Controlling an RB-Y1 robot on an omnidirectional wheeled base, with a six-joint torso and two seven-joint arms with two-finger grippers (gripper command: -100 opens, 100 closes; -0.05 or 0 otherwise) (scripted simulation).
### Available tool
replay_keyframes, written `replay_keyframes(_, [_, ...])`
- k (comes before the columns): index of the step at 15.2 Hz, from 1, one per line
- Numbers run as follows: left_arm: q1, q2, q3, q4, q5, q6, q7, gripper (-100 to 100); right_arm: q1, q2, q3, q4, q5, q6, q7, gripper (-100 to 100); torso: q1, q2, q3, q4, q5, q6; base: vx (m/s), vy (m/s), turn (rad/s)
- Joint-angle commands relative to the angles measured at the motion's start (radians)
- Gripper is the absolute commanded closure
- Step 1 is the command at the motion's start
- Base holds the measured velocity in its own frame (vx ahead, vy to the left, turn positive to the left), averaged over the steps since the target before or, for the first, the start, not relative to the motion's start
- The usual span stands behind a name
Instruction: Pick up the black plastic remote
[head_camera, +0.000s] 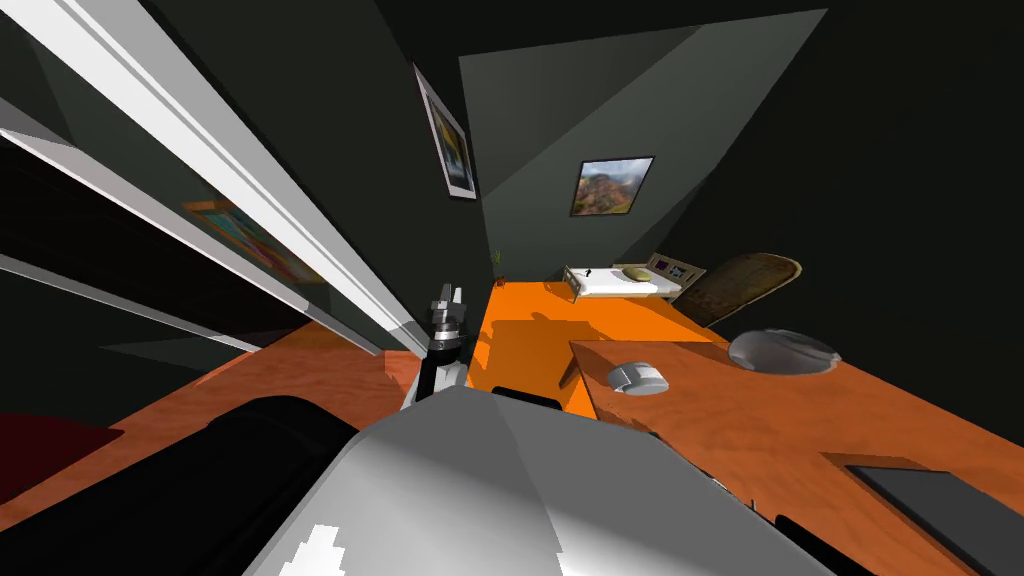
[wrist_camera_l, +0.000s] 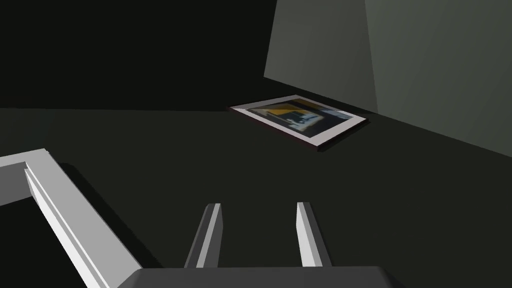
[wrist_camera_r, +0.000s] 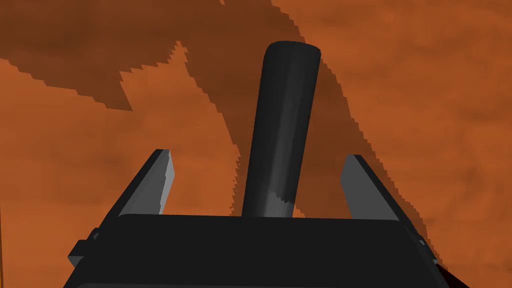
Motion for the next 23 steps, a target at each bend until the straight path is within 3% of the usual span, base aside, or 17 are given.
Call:
replay_keyframes(1, [0.0,0.0,0.0,0.0,0.0,0.0,0.0,0,0.003,-0.012,0.005,0.031,-0.036,0.034,-0.026,-100,0.0,0.0,0.0,0.0,0.0,0.0,0.043,-0.02,0.135])
replay_keyframes(10, [0.0,0.0,0.0,0.0,0.0,0.0,0.0,0,0.02,-0.052,0.021,0.117,-0.156,0.127,-0.099,-100,0.0,0.001,0.0,0.0,0.0,0.0,0.037,-0.026,0.126])
replay_keyframes(11, [0.0,0.0,0.0,0.0,0.0,0.0,0.0,0,0.013,-0.047,0.02,0.111,-0.141,0.117,-0.092,-100,0.0,0.001,0.0,0.0,0.0,0.0,0.019,-0.018,0.032])
replay_keyframes(12, [0.0,0.0,0.0,0.0,0.0,0.0,0.0,0,-0.01,-0.014,0.024,0.145,-0.125,0.114,-0.081,-100,0.0,0.001,0.001,0.0,0.0,0.0,0.007,-0.025,0.019])
replay_keyframes(15, [0.0,0.0,0.0,0.0,0.0,0.0,0.0,0,-0.038,0.028,0.028,0.183,-0.102,0.107,-0.067,-100,-0.001,0.003,0.002,0.001,0.0,0.0,0.001,-0.041,0.029])
replay_keyframes(16, [0.0,0.0,0.0,0.0,0.0,0.0,0.0,0,-0.025,0.01,0.026,0.167,-0.115,0.11,-0.072,-100,-0.001,0.003,0.002,0.001,-0.001,0.0,0.0,-0.024,0.014])
replay_keyframes(17, [0.0,0.0,0.0,0.0,0.0,0.0,0.0,0,-0.028,0.014,0.027,0.171,-0.113,0.108,-0.069,100,0.0,0.003,0.002,0.001,0.0,0.0,0.0,-0.009,0.002])
replay_keyframes(21, [0.0,0.0,0.0,0.0,0.0,0.0,0.0,0,-0.027,0.015,0.028,0.168,-0.114,0.11,-0.069,100,-0.004,0.003,0.001,0.001,-0.002,0.0,0.0,0.002,0.0])
replay_keyframes(23, [0.0,0.0,0.0,0.0,0.0,0.0,0.0,0,0.001,-0.03,0.023,0.13,-0.135,0.117,-0.087,100,-0.005,0.003,0.002,0.001,-0.002,0.0,-0.003,0.025,-0.026])
